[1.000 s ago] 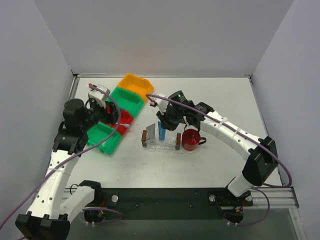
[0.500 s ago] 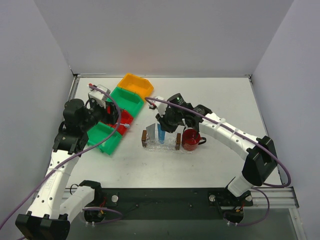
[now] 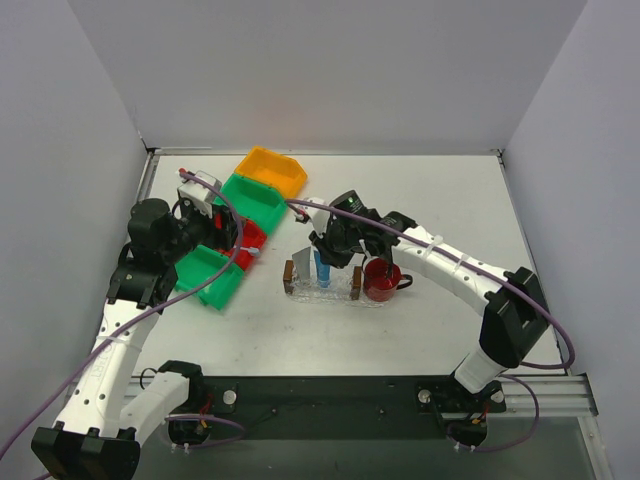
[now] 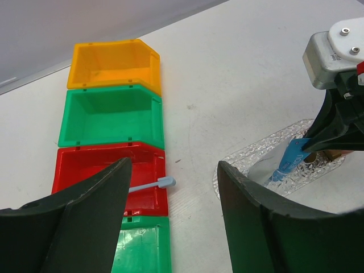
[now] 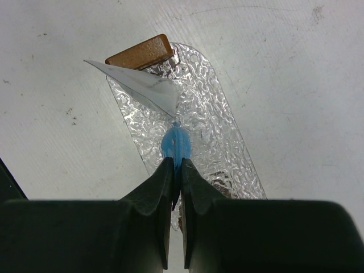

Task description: Prepare toiletry sets of a toothbrush and toothpaste on the tray

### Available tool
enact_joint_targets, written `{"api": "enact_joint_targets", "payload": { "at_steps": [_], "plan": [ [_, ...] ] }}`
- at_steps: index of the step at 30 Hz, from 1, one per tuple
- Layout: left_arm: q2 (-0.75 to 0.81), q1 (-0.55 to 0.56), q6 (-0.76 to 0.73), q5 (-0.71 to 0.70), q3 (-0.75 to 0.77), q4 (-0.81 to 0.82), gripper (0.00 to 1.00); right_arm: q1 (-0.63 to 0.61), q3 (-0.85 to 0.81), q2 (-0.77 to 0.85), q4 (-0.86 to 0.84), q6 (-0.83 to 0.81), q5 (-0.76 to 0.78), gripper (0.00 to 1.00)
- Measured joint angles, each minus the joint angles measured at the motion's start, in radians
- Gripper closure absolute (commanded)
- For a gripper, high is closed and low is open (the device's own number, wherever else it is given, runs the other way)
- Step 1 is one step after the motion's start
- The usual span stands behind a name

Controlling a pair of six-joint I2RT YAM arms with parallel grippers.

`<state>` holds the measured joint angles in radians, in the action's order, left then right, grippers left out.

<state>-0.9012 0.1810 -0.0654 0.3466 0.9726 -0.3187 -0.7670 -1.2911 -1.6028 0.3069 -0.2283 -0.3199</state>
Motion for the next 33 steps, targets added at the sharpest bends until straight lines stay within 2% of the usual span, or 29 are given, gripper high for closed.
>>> {"api": "enact_joint_targets", "payload": {
  "at_steps": [16,27,33],
  "plan": [
    [0.0,0.0,-0.001,0.0,0.0,0.0,0.28,0.0,0.008,-0.002,-0.012,-0.005,0.001,1.0],
    [0.001,-0.001,-0.003,0.0,0.0,0.0,0.28,0.0,0.008,-0.005,-0.013,-0.008,0.006,0.74],
    [0.001,-0.001,-0.011,-0.001,0.0,0.0,0.28,0.0,0.008,-0.012,-0.013,-0.008,0.017,0.65]
  ]
}}
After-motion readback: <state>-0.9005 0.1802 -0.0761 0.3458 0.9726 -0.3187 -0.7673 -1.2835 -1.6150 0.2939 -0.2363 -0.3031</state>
